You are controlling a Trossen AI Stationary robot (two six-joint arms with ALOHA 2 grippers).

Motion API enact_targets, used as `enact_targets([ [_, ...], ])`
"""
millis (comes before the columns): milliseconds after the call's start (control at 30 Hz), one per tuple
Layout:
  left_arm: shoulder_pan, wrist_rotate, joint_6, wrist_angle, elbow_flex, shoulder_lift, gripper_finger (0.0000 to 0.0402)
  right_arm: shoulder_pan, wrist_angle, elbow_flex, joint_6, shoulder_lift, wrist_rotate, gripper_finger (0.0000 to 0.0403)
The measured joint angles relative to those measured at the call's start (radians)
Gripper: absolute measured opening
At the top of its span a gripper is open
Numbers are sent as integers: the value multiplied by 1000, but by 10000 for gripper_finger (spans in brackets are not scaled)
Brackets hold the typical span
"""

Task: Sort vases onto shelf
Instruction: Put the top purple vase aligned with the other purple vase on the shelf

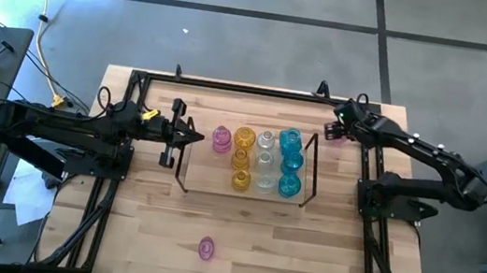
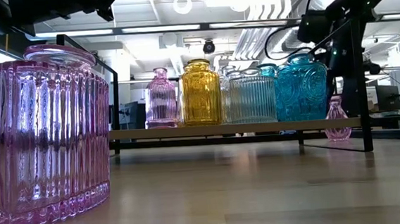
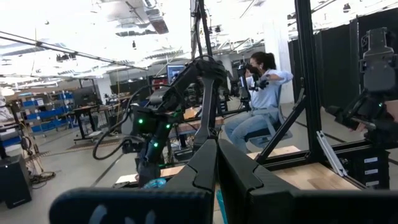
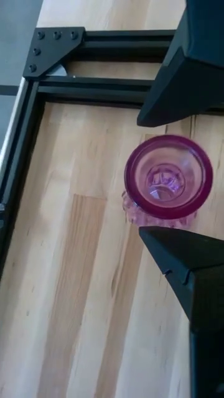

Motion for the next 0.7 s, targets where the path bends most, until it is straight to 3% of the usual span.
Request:
enact_targets([
  [200, 0, 0, 0, 0, 0, 0, 7, 0, 22, 0, -3, 59, 10, 230],
  [467, 0, 0, 0, 0, 0, 0, 7, 0, 32, 0, -27, 67, 13, 130],
  [700, 0, 0, 0, 0, 0, 0, 7, 9, 26, 0, -56, 57, 6, 126],
])
